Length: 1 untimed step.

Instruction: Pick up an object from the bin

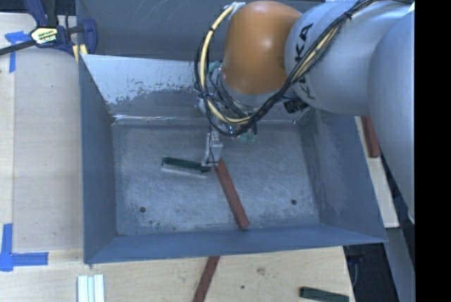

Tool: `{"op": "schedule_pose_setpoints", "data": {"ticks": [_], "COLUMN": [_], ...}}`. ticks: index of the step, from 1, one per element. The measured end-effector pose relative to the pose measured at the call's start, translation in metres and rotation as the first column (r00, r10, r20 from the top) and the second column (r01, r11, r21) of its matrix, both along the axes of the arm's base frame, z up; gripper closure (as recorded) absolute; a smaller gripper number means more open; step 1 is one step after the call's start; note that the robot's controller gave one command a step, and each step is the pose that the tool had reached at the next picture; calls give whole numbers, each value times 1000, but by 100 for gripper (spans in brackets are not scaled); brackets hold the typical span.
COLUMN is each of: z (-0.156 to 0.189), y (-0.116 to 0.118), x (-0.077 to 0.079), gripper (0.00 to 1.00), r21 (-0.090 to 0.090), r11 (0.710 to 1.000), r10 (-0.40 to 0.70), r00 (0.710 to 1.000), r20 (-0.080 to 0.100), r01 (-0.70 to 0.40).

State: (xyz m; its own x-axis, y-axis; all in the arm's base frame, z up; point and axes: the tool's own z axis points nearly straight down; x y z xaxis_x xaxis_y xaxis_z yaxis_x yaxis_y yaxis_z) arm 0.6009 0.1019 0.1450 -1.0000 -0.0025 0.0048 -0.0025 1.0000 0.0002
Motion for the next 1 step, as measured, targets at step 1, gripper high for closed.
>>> {"op": "schedule_pose_setpoints", "data": {"ticks": [1], "z": [5], "y": [0], "x": [2], "gripper": [0], "r21": [1], "r11": [1000], "r10": [-2], "r00": [1000], "r20": [8], "r01": [2]}}
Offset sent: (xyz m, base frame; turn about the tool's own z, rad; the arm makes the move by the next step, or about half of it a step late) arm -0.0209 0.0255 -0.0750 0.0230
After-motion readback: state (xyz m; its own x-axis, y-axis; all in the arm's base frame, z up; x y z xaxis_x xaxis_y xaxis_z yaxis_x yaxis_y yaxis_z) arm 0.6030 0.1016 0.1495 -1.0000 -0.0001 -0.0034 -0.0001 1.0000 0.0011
